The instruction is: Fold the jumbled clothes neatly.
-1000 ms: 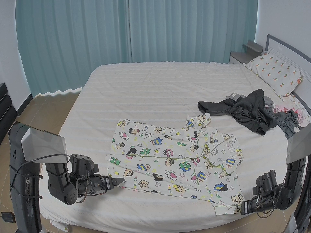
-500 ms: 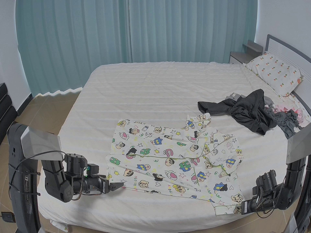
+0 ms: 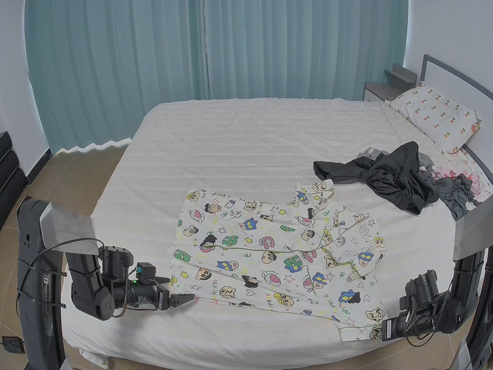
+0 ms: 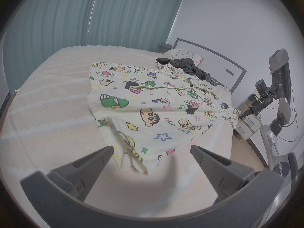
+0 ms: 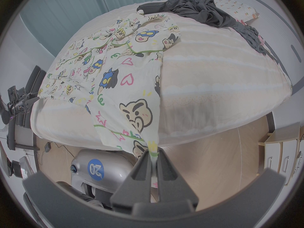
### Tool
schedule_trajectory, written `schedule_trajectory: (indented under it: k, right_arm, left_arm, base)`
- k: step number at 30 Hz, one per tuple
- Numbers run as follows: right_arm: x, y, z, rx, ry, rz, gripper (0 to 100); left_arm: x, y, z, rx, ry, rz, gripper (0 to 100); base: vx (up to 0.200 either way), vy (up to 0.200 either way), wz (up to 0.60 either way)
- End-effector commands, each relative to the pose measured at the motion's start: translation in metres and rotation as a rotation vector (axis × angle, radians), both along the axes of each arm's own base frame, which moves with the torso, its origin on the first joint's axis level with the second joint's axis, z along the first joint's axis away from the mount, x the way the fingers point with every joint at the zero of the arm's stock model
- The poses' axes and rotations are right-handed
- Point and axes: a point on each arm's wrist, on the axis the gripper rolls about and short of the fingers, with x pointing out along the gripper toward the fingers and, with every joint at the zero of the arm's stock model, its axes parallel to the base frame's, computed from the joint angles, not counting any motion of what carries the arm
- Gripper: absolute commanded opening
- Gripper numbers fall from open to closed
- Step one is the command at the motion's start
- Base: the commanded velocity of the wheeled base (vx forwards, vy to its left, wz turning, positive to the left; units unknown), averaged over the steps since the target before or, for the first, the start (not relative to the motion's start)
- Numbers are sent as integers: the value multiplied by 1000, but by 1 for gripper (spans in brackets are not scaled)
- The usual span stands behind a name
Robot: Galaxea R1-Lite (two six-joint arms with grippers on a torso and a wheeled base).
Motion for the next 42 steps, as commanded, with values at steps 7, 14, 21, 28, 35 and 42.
schedule_trajectory:
  k: [7,14,21,28,35,42]
  right_arm:
    - [-5,0,0,-2,17,6,0]
    - [-4,0,0,1,16,0,0]
    - [-5,0,-1,-1,19,2,0]
    - [-5,0,0,-1,17,-2,0]
    - [-5,-1,2,-1,10,-1,0]
    - [-6,-1,4,1,10,-7,0]
  left_arm:
    - [6,-8,-3,-9,-9,-32,100]
    - [1,-18,-6,-2,62,-61,100]
    - [-5,-16,-7,8,117,-57,0]
    - [-17,-3,-3,11,136,-24,0]
    - [-31,9,5,11,156,12,0]
    - [-34,16,13,6,143,35,0]
  base:
    - [0,0,0]
    - [0,0,0]
    - [0,0,0]
    - [0,0,0]
    - [0,0,0]
    - [0,0,0]
